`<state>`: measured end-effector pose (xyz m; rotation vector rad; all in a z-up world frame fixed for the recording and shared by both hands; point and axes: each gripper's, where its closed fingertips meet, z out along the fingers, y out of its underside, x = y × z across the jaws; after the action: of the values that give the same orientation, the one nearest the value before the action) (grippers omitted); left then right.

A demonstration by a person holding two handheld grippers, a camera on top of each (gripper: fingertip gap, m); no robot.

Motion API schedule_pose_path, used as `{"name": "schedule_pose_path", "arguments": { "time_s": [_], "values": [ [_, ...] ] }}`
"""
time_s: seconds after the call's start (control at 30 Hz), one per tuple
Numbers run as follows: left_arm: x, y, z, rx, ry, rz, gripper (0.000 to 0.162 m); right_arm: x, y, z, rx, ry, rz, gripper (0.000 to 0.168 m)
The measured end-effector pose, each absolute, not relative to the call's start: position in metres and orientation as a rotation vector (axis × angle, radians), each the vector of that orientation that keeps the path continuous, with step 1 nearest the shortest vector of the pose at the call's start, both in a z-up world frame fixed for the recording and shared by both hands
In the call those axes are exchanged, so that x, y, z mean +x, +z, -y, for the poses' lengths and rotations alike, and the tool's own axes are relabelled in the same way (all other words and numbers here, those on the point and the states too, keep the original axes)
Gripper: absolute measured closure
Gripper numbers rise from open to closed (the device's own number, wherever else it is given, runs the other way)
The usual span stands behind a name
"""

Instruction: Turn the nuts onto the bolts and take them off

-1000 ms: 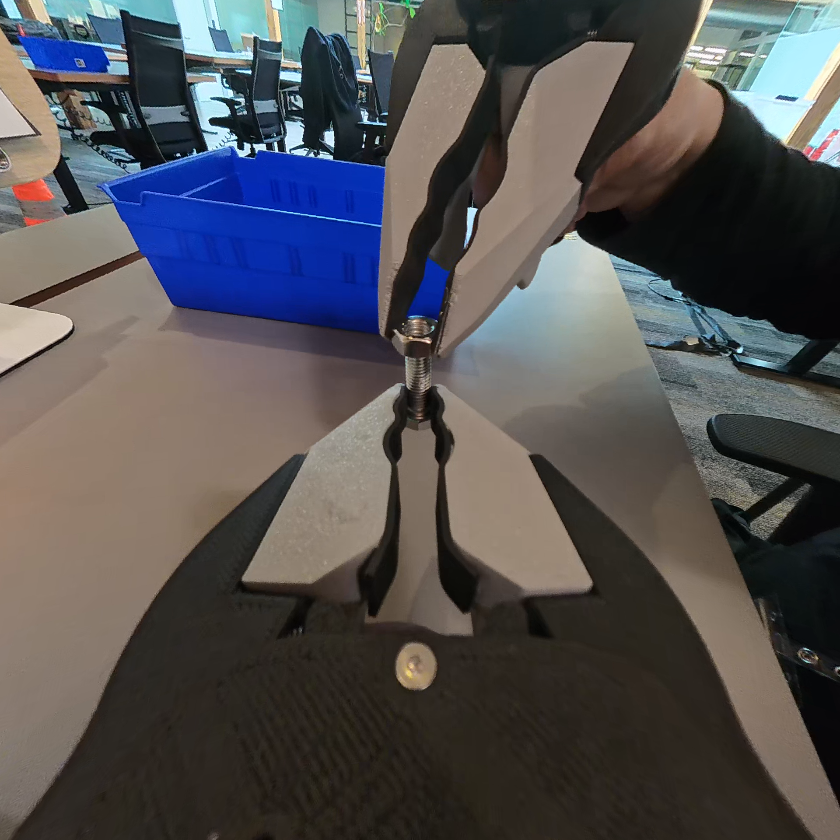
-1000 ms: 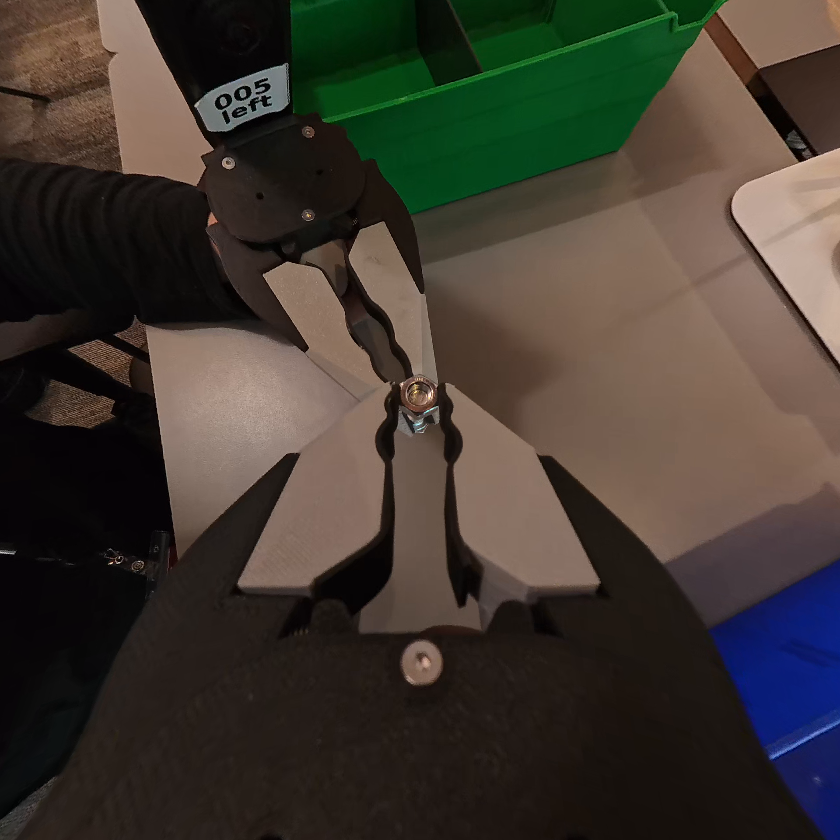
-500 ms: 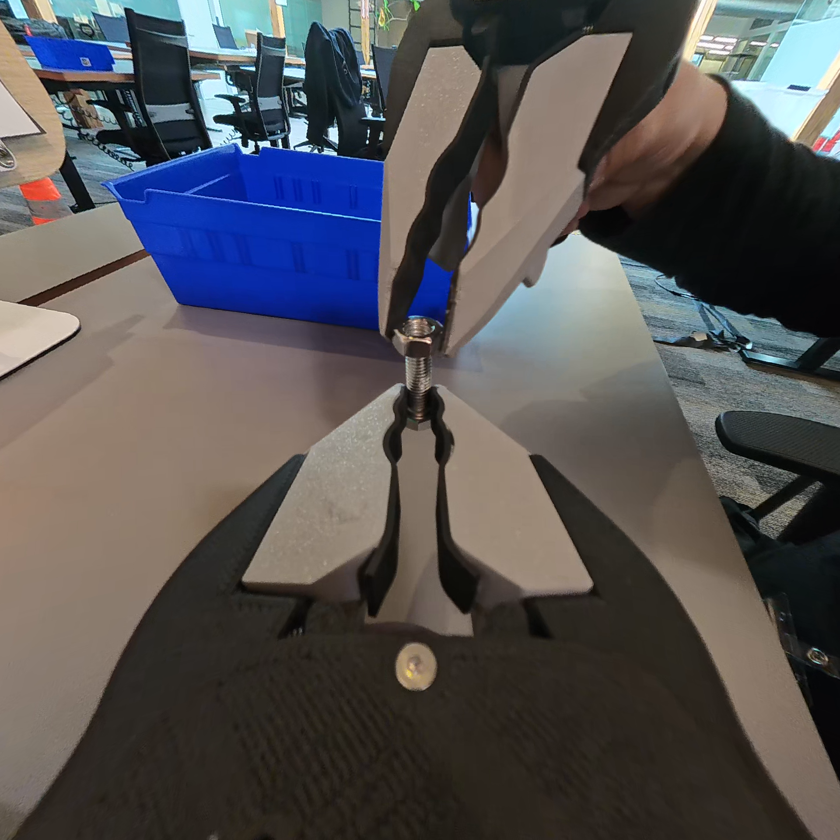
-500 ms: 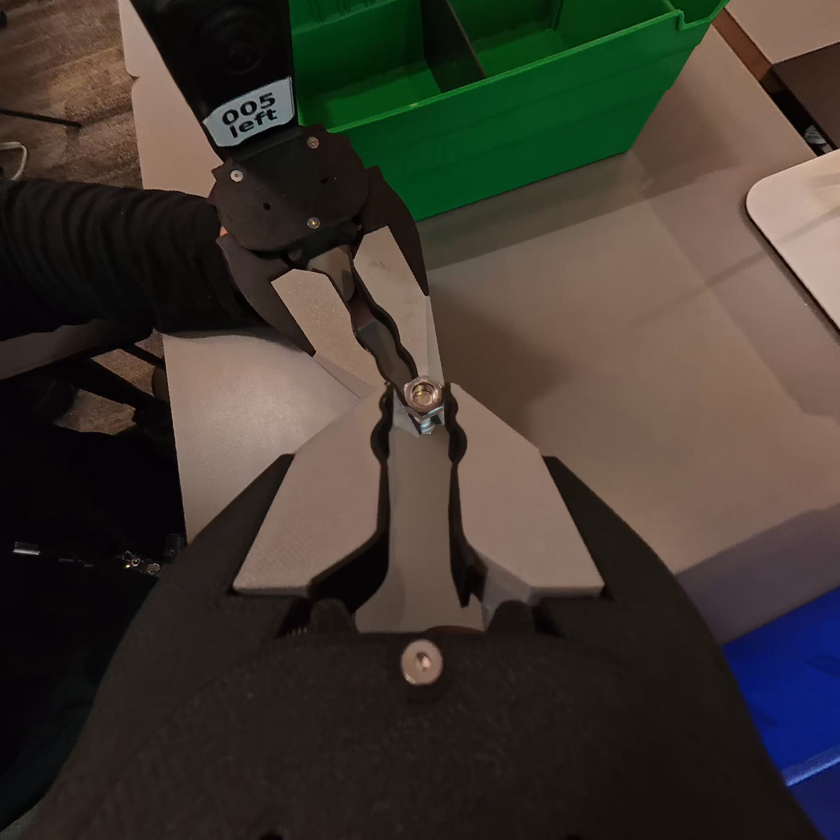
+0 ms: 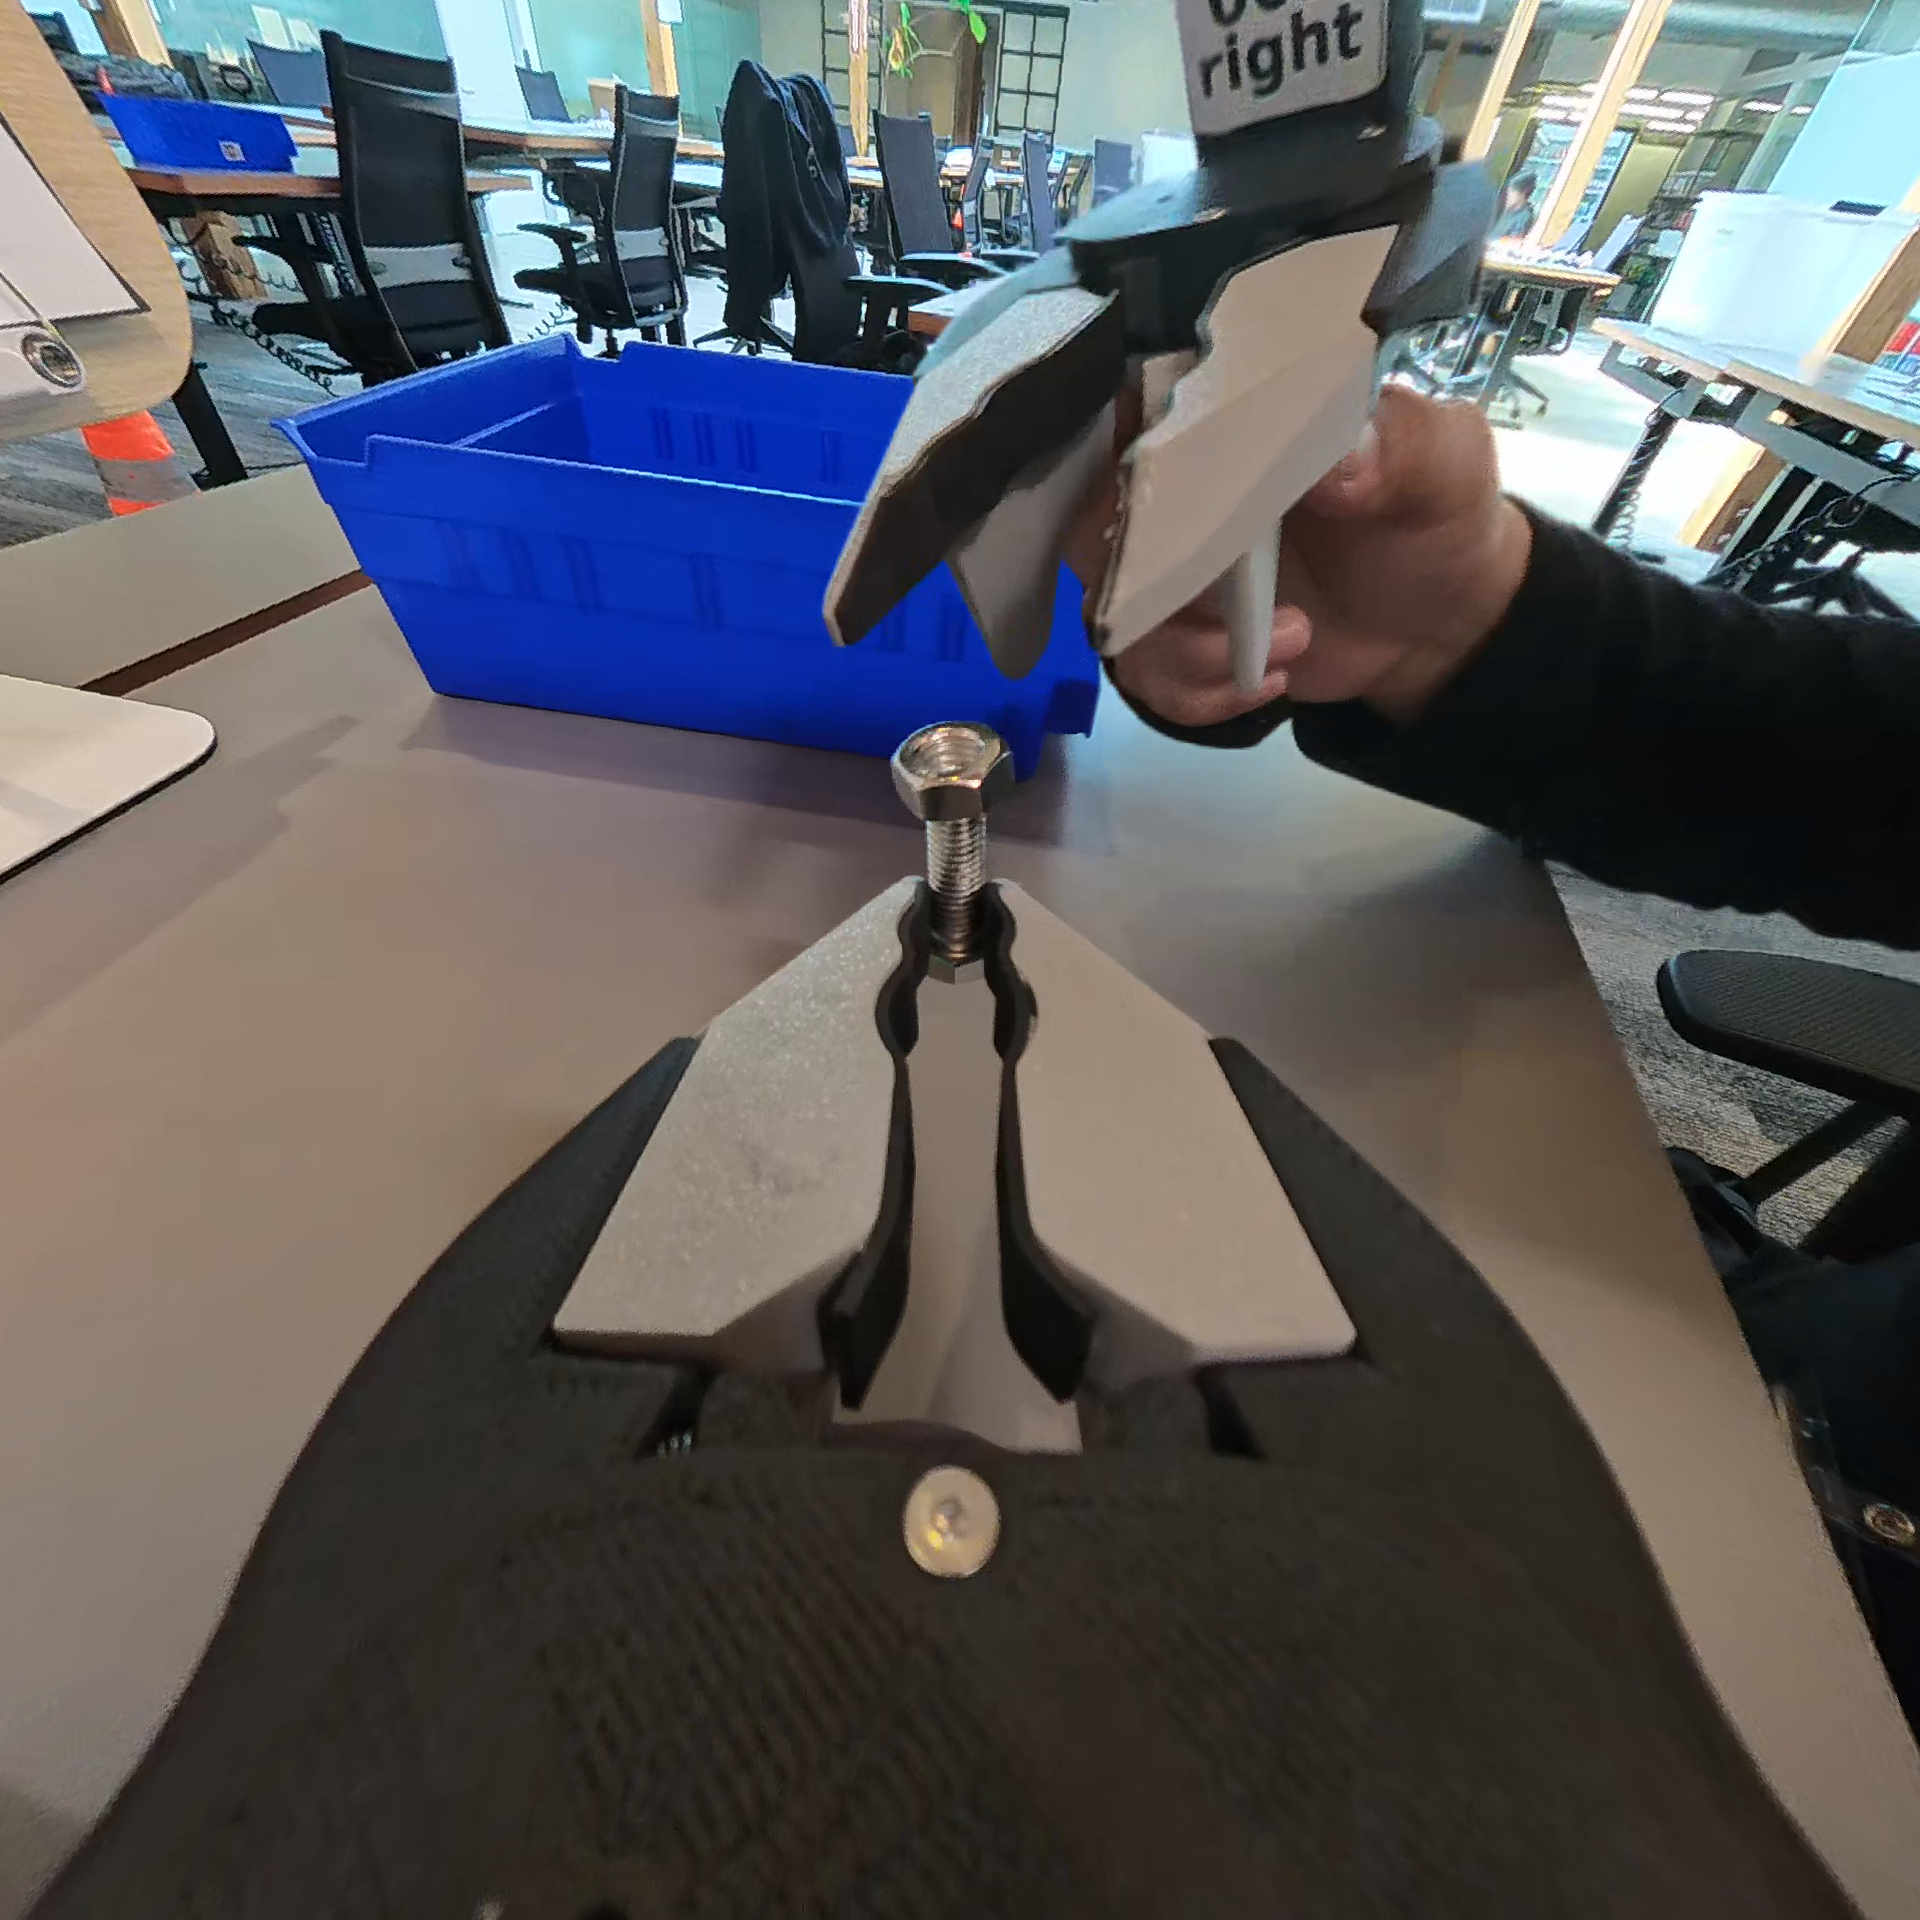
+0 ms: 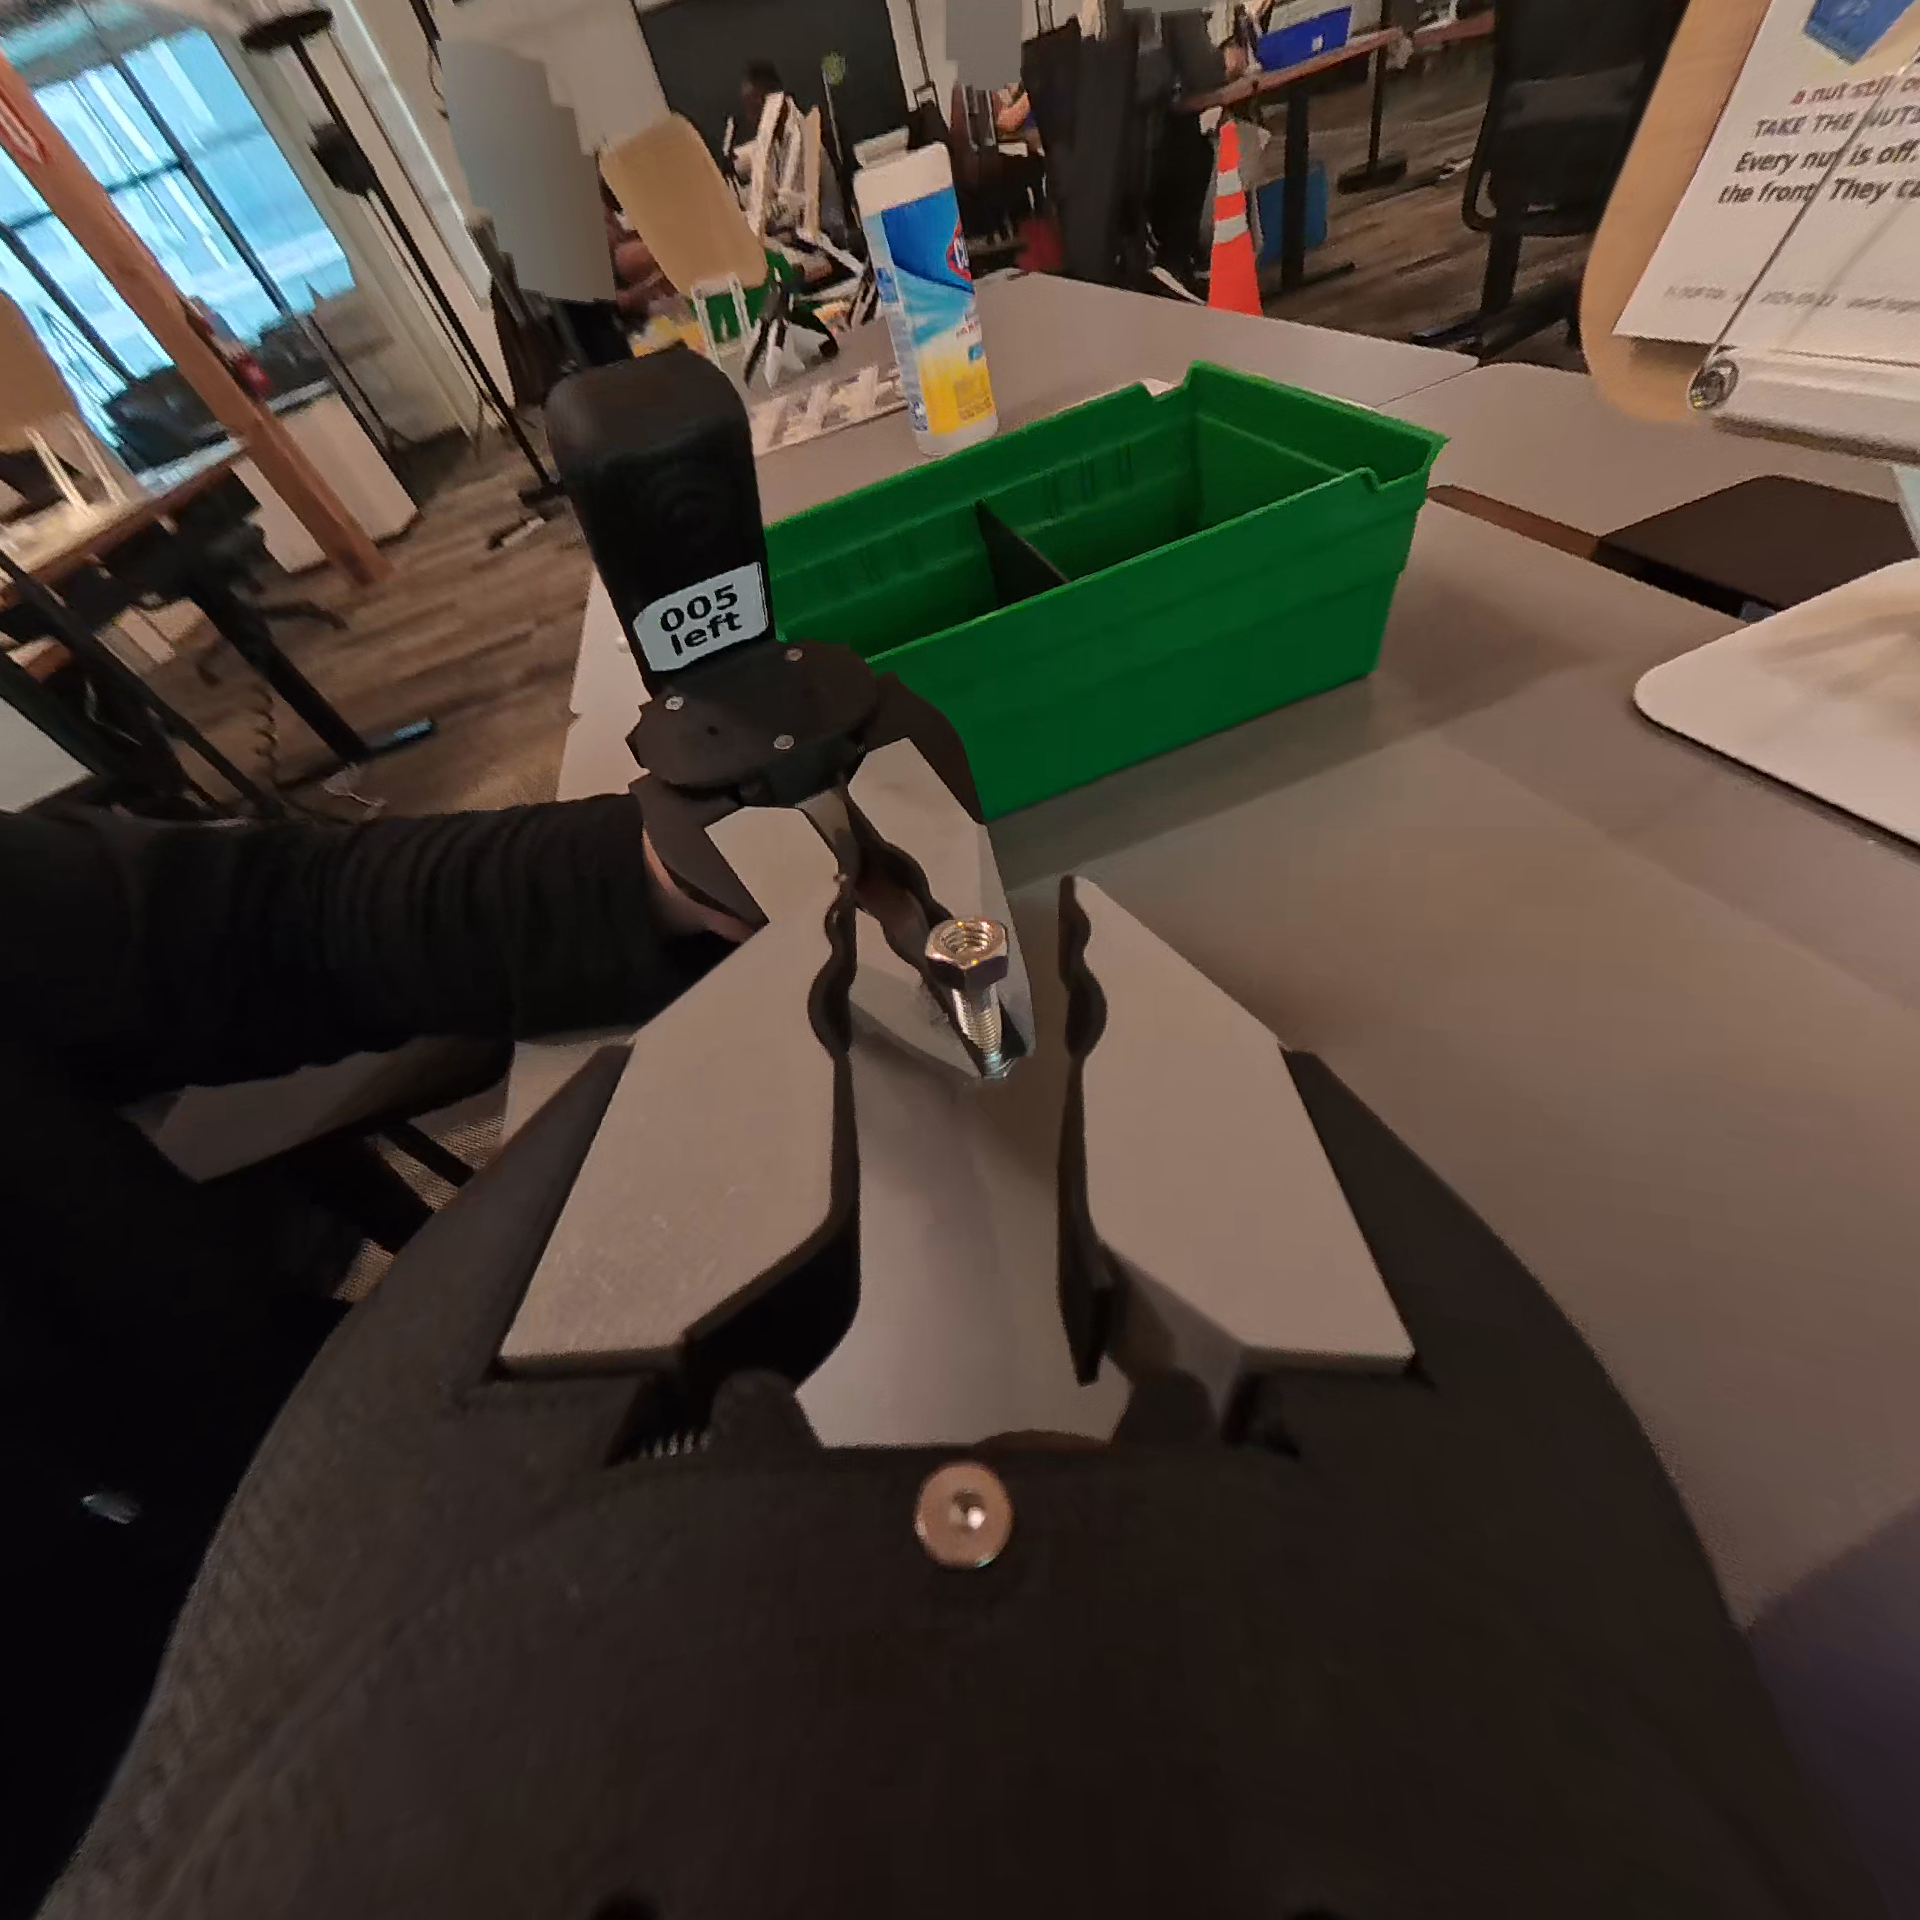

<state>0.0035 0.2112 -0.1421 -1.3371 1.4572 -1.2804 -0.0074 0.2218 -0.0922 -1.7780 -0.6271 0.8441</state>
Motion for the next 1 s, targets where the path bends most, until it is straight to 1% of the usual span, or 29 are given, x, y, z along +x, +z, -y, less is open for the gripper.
{"name": "schedule_pose_path", "arguments": {
  "time_s": [0.1,0.2,0.47,0.67,0.77,0.87,1.0],
  "values": [
    [0.004,-0.142,-0.212,-1.339,-1.265,-1.452,0.156,-0.008,-0.097,-0.222,-1.767,0.888,0.611,0.133],
    [0.003,-0.14,-0.213,-1.332,-1.264,-1.445,0.156,-0.007,-0.104,-0.224,-1.744,0.827,0.623,0.134],
    [0.005,-0.141,-0.212,-1.339,-1.255,-1.441,0.156,-0.004,-0.104,-0.221,-1.672,0.792,0.645,0.143],
    [0.006,-0.143,-0.209,-1.335,-1.25,-1.458,0.156,-0.011,-0.109,-0.219,-1.688,0.806,0.674,0.143],
    [0.006,-0.143,-0.208,-1.334,-1.258,-1.46,0.156,-0.013,-0.11,-0.219,-1.692,0.799,0.687,0.146],
    [0.006,-0.142,-0.206,-1.328,-1.269,-1.46,0.156,-0.014,-0.112,-0.22,-1.694,0.787,0.691,0.154],
    [0.006,-0.14,-0.205,-1.334,-1.301,-1.454,0.156,-0.015,-0.11,-0.219,-1.679,0.783,0.693,0.155]
  ]
}}
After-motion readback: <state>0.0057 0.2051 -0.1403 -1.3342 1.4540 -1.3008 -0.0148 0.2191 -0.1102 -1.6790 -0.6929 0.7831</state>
